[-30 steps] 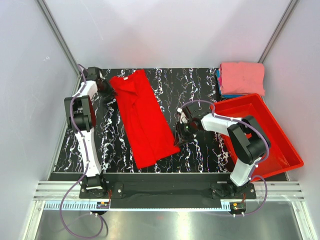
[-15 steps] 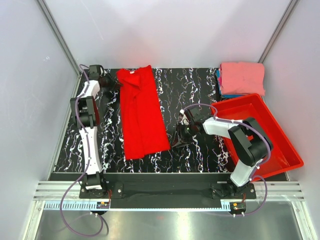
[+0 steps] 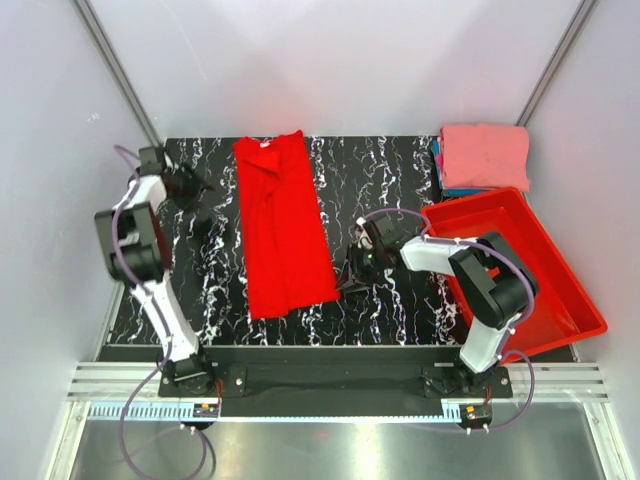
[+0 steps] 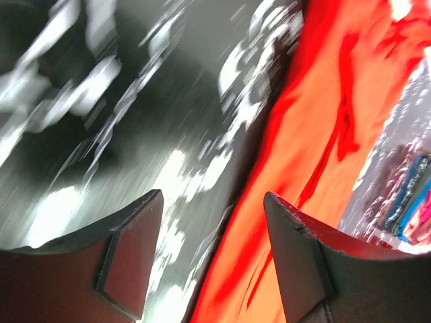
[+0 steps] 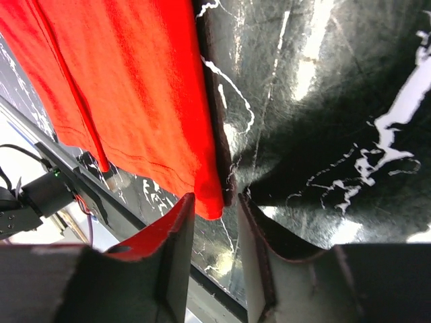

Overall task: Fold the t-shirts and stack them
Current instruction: Fold the tshirt

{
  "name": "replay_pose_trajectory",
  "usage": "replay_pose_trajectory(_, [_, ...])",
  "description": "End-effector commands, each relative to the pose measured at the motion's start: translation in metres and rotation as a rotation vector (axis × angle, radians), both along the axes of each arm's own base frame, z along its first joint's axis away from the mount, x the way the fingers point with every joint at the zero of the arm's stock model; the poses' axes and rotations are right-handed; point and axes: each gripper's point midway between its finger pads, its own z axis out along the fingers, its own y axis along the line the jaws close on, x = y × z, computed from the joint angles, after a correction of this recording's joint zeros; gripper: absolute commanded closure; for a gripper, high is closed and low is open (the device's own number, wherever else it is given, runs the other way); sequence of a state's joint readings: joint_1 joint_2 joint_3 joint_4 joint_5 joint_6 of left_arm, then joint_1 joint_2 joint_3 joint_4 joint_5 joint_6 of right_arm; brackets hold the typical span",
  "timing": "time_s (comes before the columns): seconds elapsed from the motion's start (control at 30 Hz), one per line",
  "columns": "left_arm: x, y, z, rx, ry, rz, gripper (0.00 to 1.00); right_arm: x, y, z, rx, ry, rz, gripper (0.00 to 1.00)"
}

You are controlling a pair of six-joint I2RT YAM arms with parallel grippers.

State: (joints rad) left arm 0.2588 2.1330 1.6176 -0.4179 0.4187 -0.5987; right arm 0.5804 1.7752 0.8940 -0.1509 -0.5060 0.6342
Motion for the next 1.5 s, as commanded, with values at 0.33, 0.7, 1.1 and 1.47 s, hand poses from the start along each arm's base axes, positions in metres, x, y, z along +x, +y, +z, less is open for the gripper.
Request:
replay_pose_trajectory(0.33, [-0.206,-0.081,-0.009,0.066,0.144,-0.054,0.36,-0.006,0.018,0.000,0.018,-0.011,0.035,0.68])
replay_pose_trajectory(0.7, [-0.301,-0.112,-0.033,0.060,0.184,-0.021,0.34,-0.023,0.004,0.005,-0.004,-0.010,-0.009,1.00])
replay_pose_trajectory(1.1, [-0.342,-0.135,-0.045,0.132,0.255,-0.066,0.37,-0.037,0.003,0.005,0.003,-0.008,0.000,0.97])
replay_pose_trajectory(1.47, [-0.362,-0.147,-0.054,0.075,0.274,-0.080,0.52,-0.049,0.009,0.015,0.010,-0.034,0.011,1.00])
